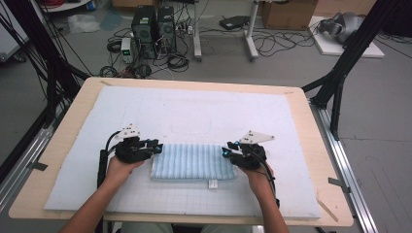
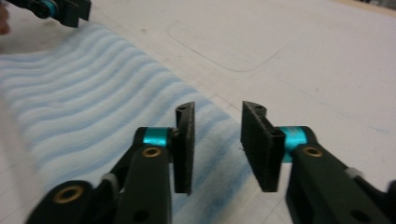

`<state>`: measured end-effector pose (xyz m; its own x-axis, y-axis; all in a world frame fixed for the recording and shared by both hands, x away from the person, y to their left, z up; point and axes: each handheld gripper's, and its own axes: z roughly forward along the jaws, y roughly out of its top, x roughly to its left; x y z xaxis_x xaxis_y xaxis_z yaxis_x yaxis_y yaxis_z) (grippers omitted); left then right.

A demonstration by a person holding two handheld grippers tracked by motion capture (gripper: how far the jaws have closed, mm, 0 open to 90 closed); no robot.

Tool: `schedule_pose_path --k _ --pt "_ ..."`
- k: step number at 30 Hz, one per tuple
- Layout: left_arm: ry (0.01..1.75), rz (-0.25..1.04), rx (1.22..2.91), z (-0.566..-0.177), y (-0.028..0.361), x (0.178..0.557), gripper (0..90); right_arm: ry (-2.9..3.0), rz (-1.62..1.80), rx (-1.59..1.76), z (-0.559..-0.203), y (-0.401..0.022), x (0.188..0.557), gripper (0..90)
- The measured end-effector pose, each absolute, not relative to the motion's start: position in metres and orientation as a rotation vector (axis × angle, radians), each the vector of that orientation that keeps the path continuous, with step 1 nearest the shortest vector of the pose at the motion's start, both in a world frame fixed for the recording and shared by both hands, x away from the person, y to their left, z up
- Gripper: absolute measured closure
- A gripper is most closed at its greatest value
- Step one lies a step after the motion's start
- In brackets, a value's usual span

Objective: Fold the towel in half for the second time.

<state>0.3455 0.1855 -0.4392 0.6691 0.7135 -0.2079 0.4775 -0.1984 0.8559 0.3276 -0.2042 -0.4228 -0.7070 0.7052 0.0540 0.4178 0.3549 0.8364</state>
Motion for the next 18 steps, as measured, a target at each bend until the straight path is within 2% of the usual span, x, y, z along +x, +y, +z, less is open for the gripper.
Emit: schedule_pose_path --k 7,11,13,18 --pt "1.01 0.305 1.928 -0.451 0.182 0.353 74.8 2.382 1.133 1.072 -0.442 -0.2 0.342 71.3" --pt "1.023 0.302 1.911 -0.451 0.183 0.353 74.6 2.366 1.106 1.065 -0.44 -0.204 0.338 67.1" --pt "0.997 0.306 1.879 -0.448 0.187 0.352 71.9 2.341 1.159 1.052 -0.436 -0.208 0.333 64.3" --pt "0.872 0.407 1.747 -0.433 0.2 0.344 55.5 2.3 1.261 0.963 -0.423 -0.217 0.31 60.1"
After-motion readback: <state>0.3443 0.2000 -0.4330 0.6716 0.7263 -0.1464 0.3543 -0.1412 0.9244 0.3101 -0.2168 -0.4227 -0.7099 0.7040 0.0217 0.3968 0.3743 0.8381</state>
